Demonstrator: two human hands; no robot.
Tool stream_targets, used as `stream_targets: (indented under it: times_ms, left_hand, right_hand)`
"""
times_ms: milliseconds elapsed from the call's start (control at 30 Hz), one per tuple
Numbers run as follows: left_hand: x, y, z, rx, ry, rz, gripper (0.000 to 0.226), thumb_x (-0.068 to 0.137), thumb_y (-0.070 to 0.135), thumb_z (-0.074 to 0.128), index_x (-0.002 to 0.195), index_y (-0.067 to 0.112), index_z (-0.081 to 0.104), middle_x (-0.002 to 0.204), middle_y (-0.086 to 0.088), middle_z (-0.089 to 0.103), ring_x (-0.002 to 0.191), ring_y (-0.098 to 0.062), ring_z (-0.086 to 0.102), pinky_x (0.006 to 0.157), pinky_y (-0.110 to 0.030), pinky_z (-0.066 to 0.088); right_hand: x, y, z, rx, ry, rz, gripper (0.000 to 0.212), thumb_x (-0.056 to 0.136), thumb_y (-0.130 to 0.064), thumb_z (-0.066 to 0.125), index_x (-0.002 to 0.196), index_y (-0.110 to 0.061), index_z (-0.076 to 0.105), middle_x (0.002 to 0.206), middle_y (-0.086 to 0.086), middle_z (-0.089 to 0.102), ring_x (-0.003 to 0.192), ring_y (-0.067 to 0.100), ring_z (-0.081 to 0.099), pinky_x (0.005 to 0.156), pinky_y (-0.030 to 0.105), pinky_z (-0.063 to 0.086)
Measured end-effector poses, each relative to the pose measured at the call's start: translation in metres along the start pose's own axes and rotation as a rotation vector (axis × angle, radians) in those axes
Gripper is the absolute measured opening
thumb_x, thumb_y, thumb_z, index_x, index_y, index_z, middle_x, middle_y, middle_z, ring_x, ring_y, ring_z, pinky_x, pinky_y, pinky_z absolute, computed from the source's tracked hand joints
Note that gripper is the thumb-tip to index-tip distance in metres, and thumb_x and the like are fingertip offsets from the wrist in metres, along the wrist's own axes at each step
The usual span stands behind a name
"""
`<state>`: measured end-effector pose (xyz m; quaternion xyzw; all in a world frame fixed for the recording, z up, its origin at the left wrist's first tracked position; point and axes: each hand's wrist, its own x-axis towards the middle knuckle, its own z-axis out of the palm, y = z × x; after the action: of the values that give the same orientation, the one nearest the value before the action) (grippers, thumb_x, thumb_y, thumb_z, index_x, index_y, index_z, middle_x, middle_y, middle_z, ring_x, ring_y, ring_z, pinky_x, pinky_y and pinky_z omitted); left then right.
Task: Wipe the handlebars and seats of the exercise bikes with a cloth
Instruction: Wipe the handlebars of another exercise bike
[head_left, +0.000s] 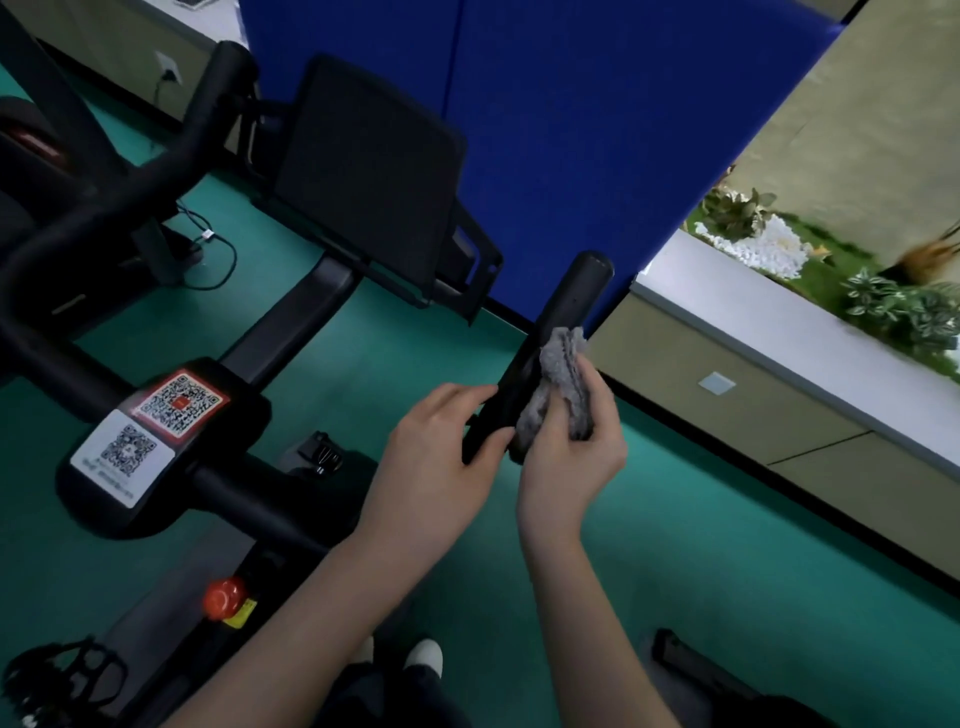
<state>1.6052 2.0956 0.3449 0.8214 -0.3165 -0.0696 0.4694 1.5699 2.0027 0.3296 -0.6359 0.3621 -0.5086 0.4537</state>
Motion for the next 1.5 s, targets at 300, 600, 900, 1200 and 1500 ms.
stream_targets:
  times_ms: [300,600,900,1200,1500]
  left_hand:
    - [0.022,0.001,0.004,-0.061,-0.063,0.028,0.044,0.087,0.033,0.063,0.128,0.020,0.053,0.112,0.015,0.051,0.098,-0.002,0.050,0.086,-0.013,0.036]
    - [0.034,-0.005,0.012,-0.099,-0.094,0.017,0.045,0.084,0.027,0.068,0.126,0.019,0.056,0.110,0.009,0.056,0.088,0.005,0.044,0.077,0.002,0.030]
    - [0.034,-0.001,0.012,-0.199,-0.079,-0.118,0.043,0.080,0.026,0.072,0.121,0.025,0.059,0.107,0.012,0.058,0.087,0.012,0.050,0.071,0.004,0.036]
    - [0.027,0.004,0.015,-0.203,-0.003,-0.171,0.045,0.080,0.026,0.072,0.122,0.014,0.059,0.113,0.001,0.059,0.095,-0.011,0.055,0.081,-0.017,0.041]
    - [0.019,0.002,0.009,-0.186,-0.006,-0.191,0.038,0.079,0.031,0.072,0.114,0.017,0.065,0.106,-0.003,0.064,0.096,-0.019,0.058,0.084,-0.033,0.046]
  right_hand:
    - [0.087,-0.034,0.014,0.094,0.075,-0.018,0.028,0.085,0.006,0.052,0.104,-0.006,0.068,0.097,0.000,0.068,0.091,0.004,0.065,0.082,0.019,0.052]
    - [0.049,0.005,-0.006,-0.424,-0.297,-0.774,0.034,0.076,0.016,0.046,0.101,0.008,0.069,0.108,0.024,0.059,0.106,0.030,0.049,0.096,0.036,0.042]
    - [0.101,-0.020,-0.008,-0.455,-0.463,-0.960,0.038,0.077,0.021,0.049,0.107,0.007,0.066,0.111,0.017,0.064,0.107,0.031,0.054,0.099,0.034,0.041]
    - [0.131,-0.049,-0.010,-0.587,-0.857,-1.257,0.028,0.098,-0.006,0.043,0.107,0.007,0.065,0.115,0.016,0.065,0.112,0.034,0.058,0.097,0.039,0.044]
    - [0.110,-0.057,0.016,-0.967,-1.372,-1.141,0.037,0.083,-0.018,0.037,0.105,-0.013,0.067,0.094,0.000,0.068,0.091,0.022,0.062,0.097,0.033,0.035]
